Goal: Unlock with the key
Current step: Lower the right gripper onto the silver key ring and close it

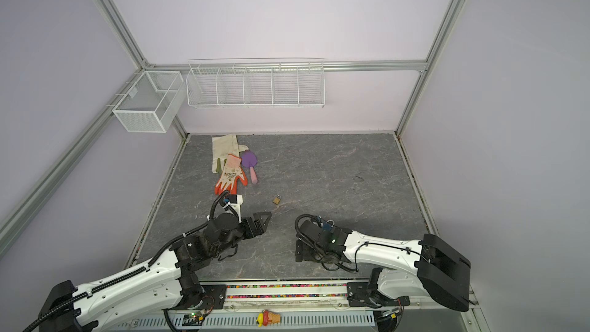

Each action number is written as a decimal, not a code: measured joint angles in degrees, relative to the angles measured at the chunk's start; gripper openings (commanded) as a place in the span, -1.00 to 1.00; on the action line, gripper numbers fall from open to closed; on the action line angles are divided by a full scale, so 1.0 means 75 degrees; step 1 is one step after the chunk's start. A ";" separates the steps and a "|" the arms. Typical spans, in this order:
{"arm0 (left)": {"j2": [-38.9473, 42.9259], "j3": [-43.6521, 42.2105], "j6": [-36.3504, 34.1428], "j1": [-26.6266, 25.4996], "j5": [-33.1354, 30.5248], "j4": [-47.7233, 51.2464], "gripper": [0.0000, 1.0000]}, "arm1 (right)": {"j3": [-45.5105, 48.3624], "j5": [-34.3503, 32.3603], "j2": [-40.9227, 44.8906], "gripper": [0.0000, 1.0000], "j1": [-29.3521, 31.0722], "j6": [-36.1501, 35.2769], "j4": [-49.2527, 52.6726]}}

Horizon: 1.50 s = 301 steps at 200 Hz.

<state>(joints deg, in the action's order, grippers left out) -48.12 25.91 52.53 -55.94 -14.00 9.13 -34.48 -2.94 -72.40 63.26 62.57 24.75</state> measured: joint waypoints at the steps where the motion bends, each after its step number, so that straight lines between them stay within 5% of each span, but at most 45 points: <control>1: 0.0000 0.0000 0.0000 0.0000 -0.0006 0.0012 0.98 | 0.0000 -0.0003 -0.0015 0.78 0.0000 0.0000 0.0000; 126: 0.0510 0.0006 0.0198 0.0000 -0.0361 0.0726 0.98 | -0.1483 -0.0061 -0.1906 0.79 0.0044 -0.1105 0.0198; 167: 0.0790 0.0006 0.0323 0.0000 -0.0420 0.0895 0.98 | -0.1816 -0.0085 -0.2049 1.00 0.0050 -0.1716 0.0586; 224: 0.0475 0.0023 0.0498 0.0000 -0.0181 0.0749 0.98 | -0.1603 -0.0318 -0.0912 0.59 0.0058 -0.2075 0.1329; 301: -0.0259 0.0052 0.0714 -0.0102 0.0277 0.0204 0.98 | -0.1131 -0.0513 -0.0831 0.24 0.0437 -0.2221 0.1440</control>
<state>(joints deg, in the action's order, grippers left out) -50.06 26.30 57.89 -56.71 -11.92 10.66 -42.96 -6.79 -78.63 66.54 45.91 35.55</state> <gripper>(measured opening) 0.991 0.663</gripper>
